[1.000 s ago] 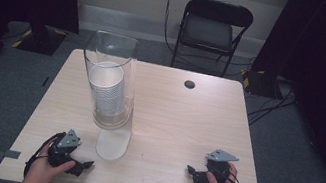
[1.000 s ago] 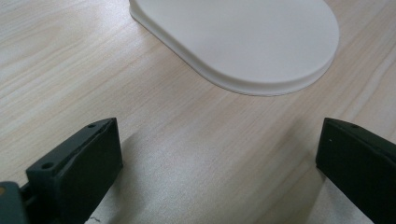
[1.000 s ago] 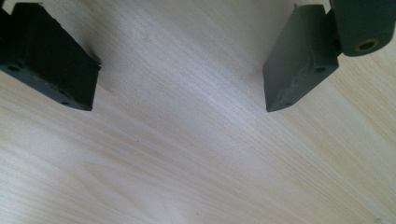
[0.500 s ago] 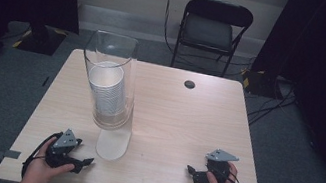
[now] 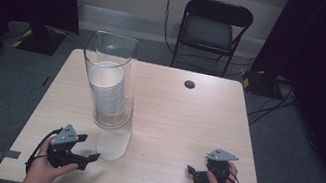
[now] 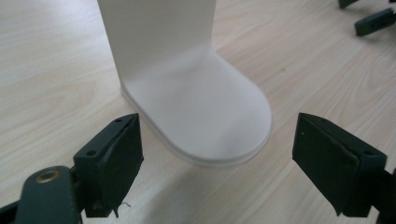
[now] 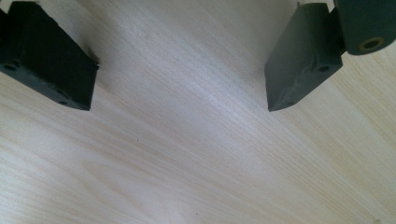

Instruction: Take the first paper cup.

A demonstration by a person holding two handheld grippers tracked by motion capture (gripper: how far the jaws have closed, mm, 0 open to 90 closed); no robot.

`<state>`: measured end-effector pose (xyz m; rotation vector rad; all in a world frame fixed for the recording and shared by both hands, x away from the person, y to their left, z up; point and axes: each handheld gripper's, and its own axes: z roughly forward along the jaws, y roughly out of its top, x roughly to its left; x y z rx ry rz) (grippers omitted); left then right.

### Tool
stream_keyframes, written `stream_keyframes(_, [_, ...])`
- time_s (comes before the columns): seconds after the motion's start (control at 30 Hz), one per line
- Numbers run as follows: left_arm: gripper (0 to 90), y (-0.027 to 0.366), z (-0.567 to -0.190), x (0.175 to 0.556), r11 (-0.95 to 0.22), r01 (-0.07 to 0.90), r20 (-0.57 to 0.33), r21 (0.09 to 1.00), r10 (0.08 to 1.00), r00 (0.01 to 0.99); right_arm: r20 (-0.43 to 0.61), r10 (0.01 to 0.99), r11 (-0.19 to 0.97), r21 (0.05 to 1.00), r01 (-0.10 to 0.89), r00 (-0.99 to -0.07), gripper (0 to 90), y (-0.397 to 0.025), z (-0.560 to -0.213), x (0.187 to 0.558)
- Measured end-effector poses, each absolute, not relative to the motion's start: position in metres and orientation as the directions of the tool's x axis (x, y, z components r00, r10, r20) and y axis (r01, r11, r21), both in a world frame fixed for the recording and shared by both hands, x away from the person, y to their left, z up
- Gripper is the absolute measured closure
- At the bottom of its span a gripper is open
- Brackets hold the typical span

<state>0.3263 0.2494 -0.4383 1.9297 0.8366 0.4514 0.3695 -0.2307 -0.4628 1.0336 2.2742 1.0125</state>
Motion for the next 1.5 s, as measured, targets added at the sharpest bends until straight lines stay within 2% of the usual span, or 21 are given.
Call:
stream_keyframes(0.33, [18.8,0.240,-0.424,0.329,-0.199,0.302,-0.068,0.932,0.723,0.687,-0.090,0.778,0.452,0.768,0.454,-0.622,8.4,-0.231,-0.463,0.369])
stream_keyframes(1.1, [16.0,0.209,-0.411,0.340,-0.131,0.160,0.000,0.978,0.774,0.633,-0.090,0.777,0.452,0.768,0.453,-0.622,8.4,-0.231,-0.463,0.370])
stream_keyframes(1.3, [16.0,0.204,-0.409,0.343,-0.115,0.113,0.015,0.987,0.765,0.644,-0.090,0.778,0.452,0.768,0.454,-0.622,8.4,-0.231,-0.463,0.370])
stream_keyframes(1.5, [16.6,0.201,-0.407,0.346,-0.094,0.119,-0.004,0.988,0.770,0.638,-0.090,0.777,0.452,0.768,0.453,-0.623,8.4,-0.231,-0.463,0.370])
